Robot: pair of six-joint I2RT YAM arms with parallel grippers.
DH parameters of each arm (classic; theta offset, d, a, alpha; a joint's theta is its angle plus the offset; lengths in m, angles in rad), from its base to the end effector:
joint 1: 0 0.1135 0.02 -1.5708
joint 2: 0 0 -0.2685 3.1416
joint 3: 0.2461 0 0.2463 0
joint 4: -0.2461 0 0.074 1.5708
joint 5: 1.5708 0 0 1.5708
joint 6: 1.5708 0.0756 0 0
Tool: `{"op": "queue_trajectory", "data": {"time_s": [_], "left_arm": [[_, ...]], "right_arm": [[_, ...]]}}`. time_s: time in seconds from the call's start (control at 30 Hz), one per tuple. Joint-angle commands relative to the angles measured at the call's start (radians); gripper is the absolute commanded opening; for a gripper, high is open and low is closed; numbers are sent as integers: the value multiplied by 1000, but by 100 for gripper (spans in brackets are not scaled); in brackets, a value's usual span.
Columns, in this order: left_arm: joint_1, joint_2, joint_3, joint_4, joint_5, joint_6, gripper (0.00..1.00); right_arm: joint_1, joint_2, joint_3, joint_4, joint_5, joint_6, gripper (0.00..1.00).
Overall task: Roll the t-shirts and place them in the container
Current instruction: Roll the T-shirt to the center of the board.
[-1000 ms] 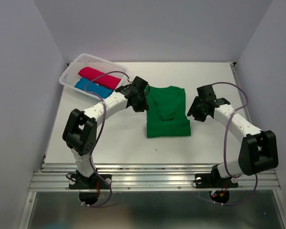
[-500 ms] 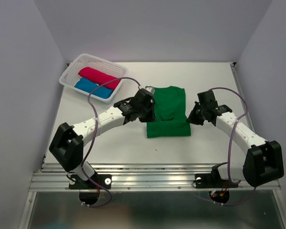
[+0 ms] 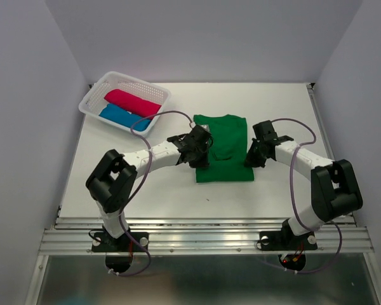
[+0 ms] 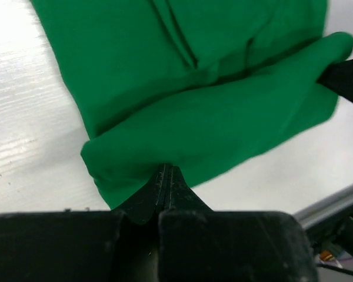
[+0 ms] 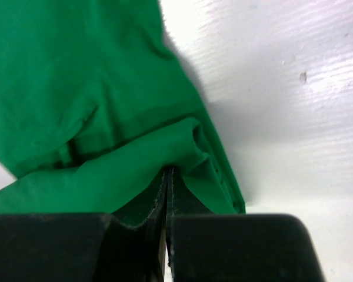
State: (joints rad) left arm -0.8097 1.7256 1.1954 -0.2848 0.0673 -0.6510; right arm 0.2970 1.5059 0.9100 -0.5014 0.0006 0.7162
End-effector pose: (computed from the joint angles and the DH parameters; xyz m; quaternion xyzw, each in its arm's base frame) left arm 0.2724 -0.2934 0.2010 0.0860 0.9250 -0.2693 0.2538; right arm 0.2890 0.0884 0.1639 0.2023 0.9508 0.1135 0.2052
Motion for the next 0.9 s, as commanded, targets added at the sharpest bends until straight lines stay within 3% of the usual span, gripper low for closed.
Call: {"op": "queue_trajectory", "data": {"time_s": [0.0,0.27,0.43,0.67,0.87], "left_arm": [[0,43,46,13,-96,17,0],[-5,78,153,-51,-221,48,0],[-23,-41,153,-59,-346,44,0],[-32,-318,-34,53,-419,37,0],[-32,-345,-126,12,-461,-4,2]], "right_arm": [[8,59,40,66,84,-23,1],[8,44,90,47,88,-40,1],[8,-82,90,-17,85,-55,1],[8,-225,69,-114,119,-77,8],[30,-220,101,-137,8,-90,9]]}}
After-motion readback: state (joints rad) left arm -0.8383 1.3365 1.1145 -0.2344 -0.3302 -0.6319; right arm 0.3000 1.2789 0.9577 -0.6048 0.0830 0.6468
